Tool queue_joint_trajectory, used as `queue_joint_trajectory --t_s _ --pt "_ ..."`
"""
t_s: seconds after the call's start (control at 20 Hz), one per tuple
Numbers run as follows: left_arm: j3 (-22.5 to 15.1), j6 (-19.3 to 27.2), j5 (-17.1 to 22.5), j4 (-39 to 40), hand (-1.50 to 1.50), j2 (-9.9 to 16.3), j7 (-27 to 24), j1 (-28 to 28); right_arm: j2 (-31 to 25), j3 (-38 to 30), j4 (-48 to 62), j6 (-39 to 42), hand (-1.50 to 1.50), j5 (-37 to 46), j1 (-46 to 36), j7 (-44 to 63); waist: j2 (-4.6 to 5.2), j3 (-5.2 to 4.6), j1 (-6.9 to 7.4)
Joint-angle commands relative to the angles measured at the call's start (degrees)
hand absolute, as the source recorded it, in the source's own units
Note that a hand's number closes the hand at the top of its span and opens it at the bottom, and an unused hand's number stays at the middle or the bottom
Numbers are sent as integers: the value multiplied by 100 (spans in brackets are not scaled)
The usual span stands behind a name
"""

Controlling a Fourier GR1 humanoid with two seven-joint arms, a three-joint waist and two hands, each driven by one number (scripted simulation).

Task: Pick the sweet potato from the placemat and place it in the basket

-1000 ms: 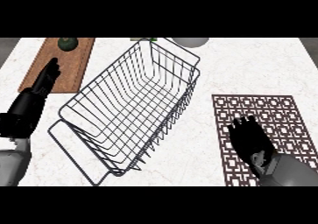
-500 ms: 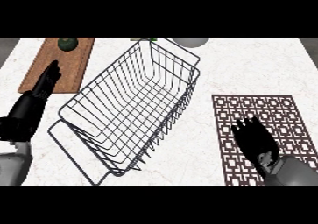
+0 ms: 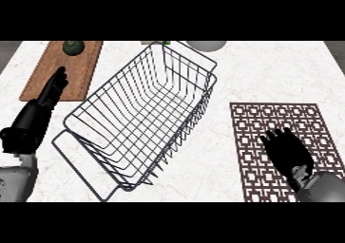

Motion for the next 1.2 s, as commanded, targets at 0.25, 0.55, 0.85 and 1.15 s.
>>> queue_joint_trajectory --t_s 0.25,0.55,0.85,1.15 --pt "171 -114 -60 -614 0 -75 376 109 97 -505 372 -188 150 436 221 -456 -3 1 11" --pt "22 -74 -352 14 0 -291 -1 -79 345 -273 1027 -764 150 892 93 -925 12 1 14" --pt "235 -334 -138 -50 0 -163 -42 67 -29 -171 995 -1311 150 1207 198 -1535 8 1 23" --pt "456 -165 -147 -98 0 -107 0 215 1323 -1820 219 -1902 150 490 1041 485 -104 1 -460"
